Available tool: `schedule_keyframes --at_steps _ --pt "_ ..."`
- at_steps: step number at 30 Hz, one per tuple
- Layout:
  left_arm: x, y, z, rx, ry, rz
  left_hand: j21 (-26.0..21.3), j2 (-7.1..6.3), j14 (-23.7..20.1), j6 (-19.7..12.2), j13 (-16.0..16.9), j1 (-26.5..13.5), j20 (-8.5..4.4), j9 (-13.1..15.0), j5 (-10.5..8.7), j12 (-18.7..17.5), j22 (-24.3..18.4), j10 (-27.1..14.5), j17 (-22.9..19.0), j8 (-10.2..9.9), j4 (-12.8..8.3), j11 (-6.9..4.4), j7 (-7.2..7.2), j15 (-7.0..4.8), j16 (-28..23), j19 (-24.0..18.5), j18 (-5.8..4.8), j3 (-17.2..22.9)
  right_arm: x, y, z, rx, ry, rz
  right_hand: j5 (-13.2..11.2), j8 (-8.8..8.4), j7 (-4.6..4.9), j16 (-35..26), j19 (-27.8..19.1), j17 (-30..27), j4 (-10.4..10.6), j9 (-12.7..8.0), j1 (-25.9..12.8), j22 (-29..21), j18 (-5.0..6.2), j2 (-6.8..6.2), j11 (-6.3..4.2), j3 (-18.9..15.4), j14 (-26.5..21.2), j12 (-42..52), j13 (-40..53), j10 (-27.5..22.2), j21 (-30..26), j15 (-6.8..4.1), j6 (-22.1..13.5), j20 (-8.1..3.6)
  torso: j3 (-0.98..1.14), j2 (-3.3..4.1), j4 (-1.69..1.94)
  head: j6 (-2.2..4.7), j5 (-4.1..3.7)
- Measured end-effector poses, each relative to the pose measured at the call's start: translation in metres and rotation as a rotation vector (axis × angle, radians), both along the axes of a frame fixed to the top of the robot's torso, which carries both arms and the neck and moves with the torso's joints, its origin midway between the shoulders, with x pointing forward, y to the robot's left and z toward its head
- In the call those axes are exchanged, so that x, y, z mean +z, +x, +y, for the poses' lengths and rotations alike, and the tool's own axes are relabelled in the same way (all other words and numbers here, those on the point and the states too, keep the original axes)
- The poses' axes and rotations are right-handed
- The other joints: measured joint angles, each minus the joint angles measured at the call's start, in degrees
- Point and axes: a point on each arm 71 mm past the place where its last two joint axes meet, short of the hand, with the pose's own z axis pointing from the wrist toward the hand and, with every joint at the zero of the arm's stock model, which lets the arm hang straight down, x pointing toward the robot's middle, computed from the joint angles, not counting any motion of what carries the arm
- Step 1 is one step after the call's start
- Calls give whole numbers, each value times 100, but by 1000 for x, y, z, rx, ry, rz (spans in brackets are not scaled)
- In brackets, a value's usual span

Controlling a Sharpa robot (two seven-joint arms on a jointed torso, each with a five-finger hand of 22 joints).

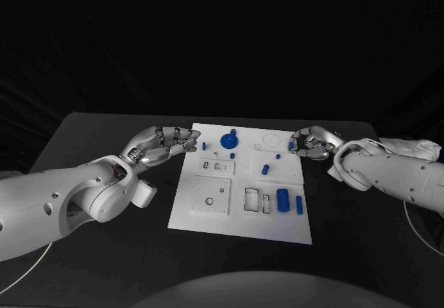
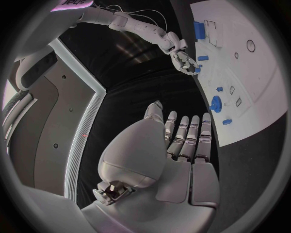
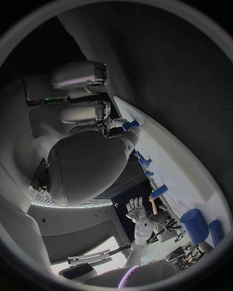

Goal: Assemble the parts on the task board

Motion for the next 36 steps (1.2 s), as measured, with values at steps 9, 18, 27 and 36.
schedule_keyframes --at_steps 9,18,27,36 --pt "0 0 1 2 2 2 0 0 0 0 0 0 0 0 0 0 0 0 0 0 0 0 0 0 0 0 0 0 0 0 1 -10 22 -2 112 83 2 0 0 0 -16 30 38 0 0 38 0 16 0 0 0 0 0 0 39 0 -1 -1 -5 -13 30" --pt "-1 0 2 4 5 3 0 0 0 0 0 0 0 0 0 0 0 0 0 0 0 0 0 0 0 0 0 0 20 2 17 15 74 -36 199 112 22 0 0 -1 -25 38 38 -1 0 38 0 25 0 0 0 0 0 0 60 0 -1 -1 -5 -55 47" --pt "-1 2 -1 -2 6 5 0 0 0 0 0 0 0 0 0 0 0 0 0 0 0 0 0 0 0 0 0 0 56 7 62 107 146 -79 231 112 23 0 0 -1 -32 44 38 -2 0 38 0 32 0 0 5 0 -33 0 59 0 -1 -5 1 -92 10" --pt "-2 2 -3 -5 7 8 0 0 0 0 0 0 0 0 0 0 0 0 -1 0 0 0 0 0 0 0 0 0 59 5 118 202 214 -44 285 111 43 0 0 -2 -48 43 38 -2 0 38 0 48 0 0 4 0 -87 0 80 0 -5 -7 7 -87 9"
